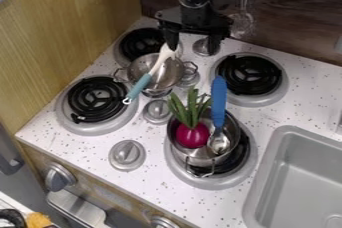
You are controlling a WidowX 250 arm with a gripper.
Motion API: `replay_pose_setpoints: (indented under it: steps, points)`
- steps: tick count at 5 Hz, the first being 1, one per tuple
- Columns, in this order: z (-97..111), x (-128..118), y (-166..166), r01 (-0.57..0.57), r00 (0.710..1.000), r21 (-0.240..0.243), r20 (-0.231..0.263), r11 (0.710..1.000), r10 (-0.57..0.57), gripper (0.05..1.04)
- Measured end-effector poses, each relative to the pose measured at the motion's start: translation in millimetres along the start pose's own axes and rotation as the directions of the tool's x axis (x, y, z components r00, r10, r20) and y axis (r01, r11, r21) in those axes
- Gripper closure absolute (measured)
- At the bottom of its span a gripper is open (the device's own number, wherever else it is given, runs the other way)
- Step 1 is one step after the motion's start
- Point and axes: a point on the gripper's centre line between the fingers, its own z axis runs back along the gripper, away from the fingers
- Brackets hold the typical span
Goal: Move the silver pot in the middle part of the burner
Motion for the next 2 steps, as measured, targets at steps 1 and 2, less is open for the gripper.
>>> replay_pose_setpoints:
  steps: [1, 2]
  points:
    - [-0.8, 1.0, -32.6, -0.005, 1.000, -0.035, 0.017, 0.999, 0.006, 0.083]
    - [-3.4, -3.2, -61.1, -0.001, 1.000, -0.041, 0.018, 0.999, 0.002, 0.083]
